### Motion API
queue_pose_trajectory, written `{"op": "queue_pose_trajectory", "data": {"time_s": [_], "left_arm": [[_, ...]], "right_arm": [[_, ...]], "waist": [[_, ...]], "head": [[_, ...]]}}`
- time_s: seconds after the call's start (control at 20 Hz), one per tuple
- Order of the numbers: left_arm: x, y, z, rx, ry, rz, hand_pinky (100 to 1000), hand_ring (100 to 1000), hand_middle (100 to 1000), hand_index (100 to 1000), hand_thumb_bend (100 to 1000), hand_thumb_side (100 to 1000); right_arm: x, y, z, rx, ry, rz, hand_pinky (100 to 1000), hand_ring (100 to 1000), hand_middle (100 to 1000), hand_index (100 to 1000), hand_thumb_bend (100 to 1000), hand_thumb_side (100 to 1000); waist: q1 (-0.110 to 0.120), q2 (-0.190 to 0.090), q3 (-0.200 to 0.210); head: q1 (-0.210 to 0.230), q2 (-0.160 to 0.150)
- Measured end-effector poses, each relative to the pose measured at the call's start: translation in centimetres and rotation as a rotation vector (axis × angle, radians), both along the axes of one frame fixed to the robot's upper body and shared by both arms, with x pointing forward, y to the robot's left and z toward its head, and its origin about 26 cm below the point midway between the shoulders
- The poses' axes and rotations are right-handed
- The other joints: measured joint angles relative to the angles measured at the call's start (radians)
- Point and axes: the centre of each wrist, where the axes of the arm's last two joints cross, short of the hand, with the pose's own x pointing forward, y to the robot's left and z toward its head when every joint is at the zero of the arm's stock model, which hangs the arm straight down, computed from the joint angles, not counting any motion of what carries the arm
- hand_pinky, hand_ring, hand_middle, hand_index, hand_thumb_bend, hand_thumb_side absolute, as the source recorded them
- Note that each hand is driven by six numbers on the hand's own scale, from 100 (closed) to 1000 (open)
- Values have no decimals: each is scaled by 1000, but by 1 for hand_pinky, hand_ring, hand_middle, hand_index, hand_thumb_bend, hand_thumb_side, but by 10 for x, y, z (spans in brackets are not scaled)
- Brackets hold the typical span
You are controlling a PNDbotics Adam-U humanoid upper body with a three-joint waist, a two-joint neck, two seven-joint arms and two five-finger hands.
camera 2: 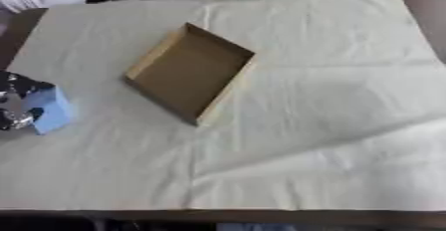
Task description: Pick up objects on the table and place them in the box.
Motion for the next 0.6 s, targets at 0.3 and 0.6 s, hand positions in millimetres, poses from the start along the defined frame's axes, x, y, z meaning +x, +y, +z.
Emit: {"op": "queue_pose_trajectory", "data": {"time_s": [0.3, 0.6], "left_arm": [[2, -3, -1, -14, -11, -1, 793, 537, 454, 870, 152, 1000], [2, -5, -2, -34, -20, -8, 717, 350, 308, 809, 116, 1000]], "right_arm": [[1, 0, -3, 10, 8, 3, 673, 722, 570, 788, 100, 554], [0, 0, -3, 9, 11, 7, 673, 722, 569, 788, 100, 554]], "waist": [[0, 2, -2], [0, 3, -3]], "head": [[1, 0], [1, 0]]}}
